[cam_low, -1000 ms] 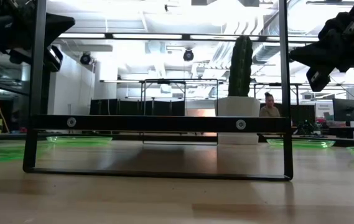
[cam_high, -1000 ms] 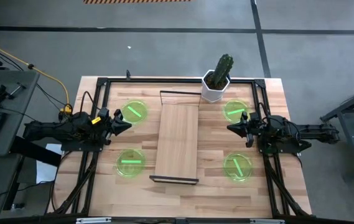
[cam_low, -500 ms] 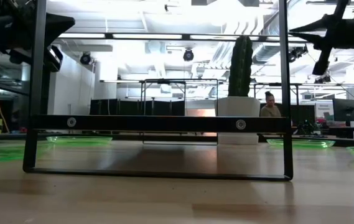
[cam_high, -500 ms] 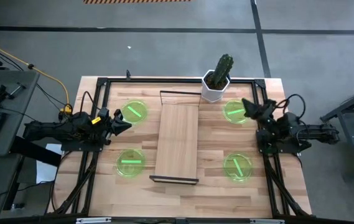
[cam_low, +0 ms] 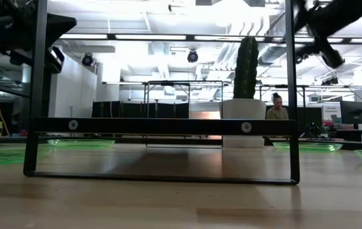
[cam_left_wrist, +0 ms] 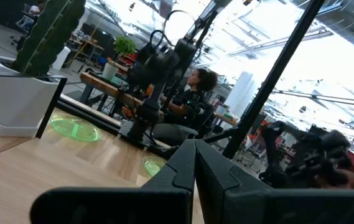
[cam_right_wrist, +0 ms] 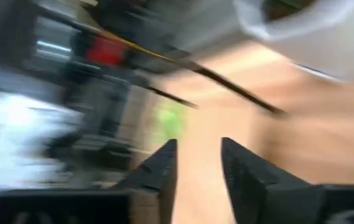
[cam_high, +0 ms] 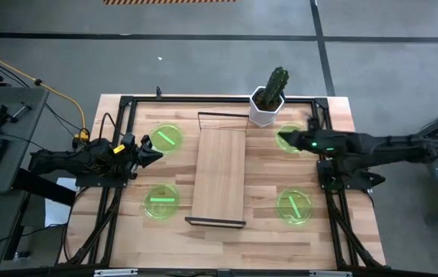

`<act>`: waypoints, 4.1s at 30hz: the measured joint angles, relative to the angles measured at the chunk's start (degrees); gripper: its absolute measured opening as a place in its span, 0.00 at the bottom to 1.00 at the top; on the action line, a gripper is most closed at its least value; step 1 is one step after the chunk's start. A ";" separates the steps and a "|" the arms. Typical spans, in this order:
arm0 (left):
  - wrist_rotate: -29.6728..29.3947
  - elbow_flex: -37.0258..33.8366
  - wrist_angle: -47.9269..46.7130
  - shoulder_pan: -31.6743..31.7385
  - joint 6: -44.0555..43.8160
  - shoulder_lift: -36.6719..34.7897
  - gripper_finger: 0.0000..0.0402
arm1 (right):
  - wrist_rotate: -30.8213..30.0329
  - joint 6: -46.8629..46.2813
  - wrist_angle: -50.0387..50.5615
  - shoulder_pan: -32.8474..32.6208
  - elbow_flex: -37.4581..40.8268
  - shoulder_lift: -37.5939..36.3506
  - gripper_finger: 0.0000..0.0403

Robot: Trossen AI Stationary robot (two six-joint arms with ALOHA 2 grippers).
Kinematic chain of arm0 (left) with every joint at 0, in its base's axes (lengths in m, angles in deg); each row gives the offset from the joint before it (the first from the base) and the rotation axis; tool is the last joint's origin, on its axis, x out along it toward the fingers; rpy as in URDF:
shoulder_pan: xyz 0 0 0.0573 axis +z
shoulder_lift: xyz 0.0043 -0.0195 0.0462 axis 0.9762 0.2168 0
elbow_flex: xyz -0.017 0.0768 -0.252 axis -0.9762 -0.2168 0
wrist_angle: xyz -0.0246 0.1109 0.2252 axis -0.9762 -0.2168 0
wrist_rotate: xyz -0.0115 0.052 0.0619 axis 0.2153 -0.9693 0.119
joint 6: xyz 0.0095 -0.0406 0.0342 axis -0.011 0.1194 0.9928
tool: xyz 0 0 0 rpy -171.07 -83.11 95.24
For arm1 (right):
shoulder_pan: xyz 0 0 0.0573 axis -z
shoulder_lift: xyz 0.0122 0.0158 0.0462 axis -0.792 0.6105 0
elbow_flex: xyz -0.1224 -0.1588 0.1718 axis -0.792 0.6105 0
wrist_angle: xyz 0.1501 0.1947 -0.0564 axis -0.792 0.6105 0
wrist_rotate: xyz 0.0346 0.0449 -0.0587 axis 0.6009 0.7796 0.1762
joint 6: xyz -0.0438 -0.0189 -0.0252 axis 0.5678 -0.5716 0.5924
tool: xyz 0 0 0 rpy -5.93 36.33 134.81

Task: Place and stack plates onto a shelf
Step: Put the top right green plate on the shelf

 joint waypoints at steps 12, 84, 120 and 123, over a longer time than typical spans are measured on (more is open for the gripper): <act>0.00 0.00 0.00 0.00 0.00 0.00 0.00 | 5.25 -46.15 22.97 -4.28 -2.80 26.46 0.45; 0.00 0.00 0.00 0.00 0.00 0.00 0.00 | 9.41 -53.94 31.23 8.02 -2.74 46.74 0.45; 0.00 0.00 0.00 0.00 0.00 0.00 0.00 | 3.62 -49.77 24.53 16.99 -2.74 42.85 0.45; 0.00 0.00 0.00 0.00 0.00 0.00 0.00 | 4.37 -47.42 24.45 17.56 -2.74 42.86 0.45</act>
